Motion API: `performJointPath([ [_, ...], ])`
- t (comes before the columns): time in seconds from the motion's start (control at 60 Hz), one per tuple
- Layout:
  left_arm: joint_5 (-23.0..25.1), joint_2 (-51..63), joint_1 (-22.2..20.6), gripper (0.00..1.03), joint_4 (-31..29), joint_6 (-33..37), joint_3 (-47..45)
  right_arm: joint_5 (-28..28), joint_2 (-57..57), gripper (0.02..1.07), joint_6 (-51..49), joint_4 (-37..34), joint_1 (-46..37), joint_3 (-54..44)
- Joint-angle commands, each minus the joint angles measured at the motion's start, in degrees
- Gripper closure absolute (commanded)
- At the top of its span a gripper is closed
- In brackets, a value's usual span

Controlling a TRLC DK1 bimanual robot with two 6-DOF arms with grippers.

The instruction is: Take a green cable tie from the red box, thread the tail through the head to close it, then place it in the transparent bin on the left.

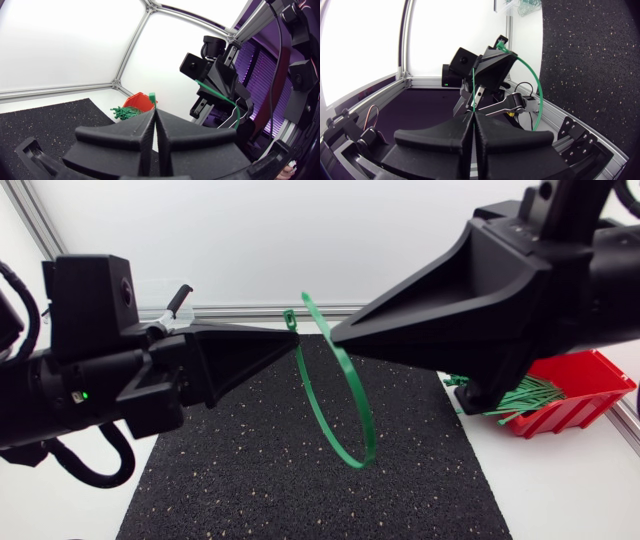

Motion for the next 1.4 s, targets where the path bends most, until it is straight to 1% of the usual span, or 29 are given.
performJointPath([
  [0.0, -1.5, -0.5, -2.0, 0.99, -0.4, -0.4, 2.7, 0.1, -0.9, 1.01, 1.9, -1.4, -0.4, 0.9],
  [0.2, -5.4, -1.7, -5.8, 0.99, -2.8, -0.4, 4.5, 0.4, -2.9, 1.01, 3.0, -2.2, -0.7, 0.4],
  [0.35, -8.8, -3.9, -8.8, 0.99, -3.4, -0.4, 4.5, 0.4, -3.6, 1.01, 3.3, -2.6, -1.1, -0.7],
  [0.483, -10.2, -4.8, -10.1, 0.99, -3.5, -0.4, 4.1, 0.4, -3.8, 1.01, 3.3, -2.5, -1.1, -1.6],
  [0.817, -10.2, -3.9, -10.3, 0.99, -2.3, -0.4, 3.6, 0.5, -3.8, 1.01, 4.1, -1.4, -0.9, -2.7],
  [1.383, -7.8, -1.1, -9.7, 0.99, -1.4, 0.2, 3.6, 0.5, -1.1, 1.01, 4.3, 0.4, 0.7, -2.9],
])
